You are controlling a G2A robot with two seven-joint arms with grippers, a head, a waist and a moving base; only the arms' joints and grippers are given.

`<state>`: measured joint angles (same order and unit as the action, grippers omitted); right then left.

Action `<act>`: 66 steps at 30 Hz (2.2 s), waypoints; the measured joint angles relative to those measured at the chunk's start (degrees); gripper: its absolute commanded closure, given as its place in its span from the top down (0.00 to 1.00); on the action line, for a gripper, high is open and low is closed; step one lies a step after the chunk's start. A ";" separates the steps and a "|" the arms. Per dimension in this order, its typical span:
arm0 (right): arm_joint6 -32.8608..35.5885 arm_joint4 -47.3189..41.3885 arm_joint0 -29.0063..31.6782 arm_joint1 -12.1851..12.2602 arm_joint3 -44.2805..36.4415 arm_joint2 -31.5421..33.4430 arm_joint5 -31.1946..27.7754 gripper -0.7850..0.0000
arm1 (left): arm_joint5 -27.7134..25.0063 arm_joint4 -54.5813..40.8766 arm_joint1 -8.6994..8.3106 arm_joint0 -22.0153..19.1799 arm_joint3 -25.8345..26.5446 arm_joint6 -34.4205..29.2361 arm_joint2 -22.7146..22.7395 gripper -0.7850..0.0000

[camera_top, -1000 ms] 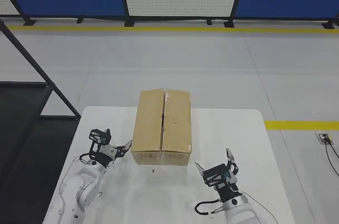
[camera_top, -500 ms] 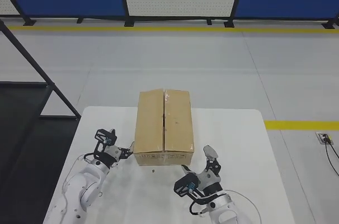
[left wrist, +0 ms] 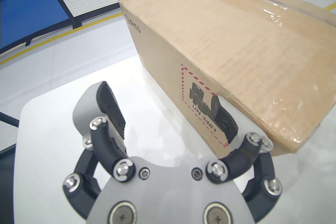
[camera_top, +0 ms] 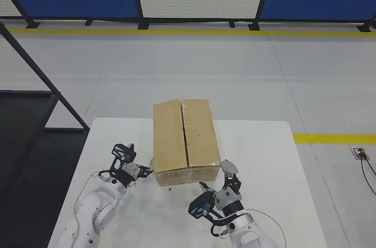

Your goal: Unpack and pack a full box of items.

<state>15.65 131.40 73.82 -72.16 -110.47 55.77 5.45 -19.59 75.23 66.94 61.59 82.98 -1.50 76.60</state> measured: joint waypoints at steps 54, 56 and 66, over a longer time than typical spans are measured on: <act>7.72 13.30 -0.62 -3.95 2.74 2.84 -0.51 1.00 | -4.04 -14.15 -1.32 6.60 7.06 1.54 13.09 1.00; 8.96 13.59 -1.49 -4.20 3.52 2.97 -0.63 1.00 | -4.49 -16.89 -1.36 6.61 7.07 1.41 14.06 1.00; 10.59 14.47 -6.64 -5.72 9.78 2.41 1.21 1.00 | -4.30 -19.20 -1.34 7.00 7.55 1.35 14.37 1.00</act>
<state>26.24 145.87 67.18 -77.87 -100.69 58.18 6.67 -23.89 56.03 65.60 68.58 90.52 -0.16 90.97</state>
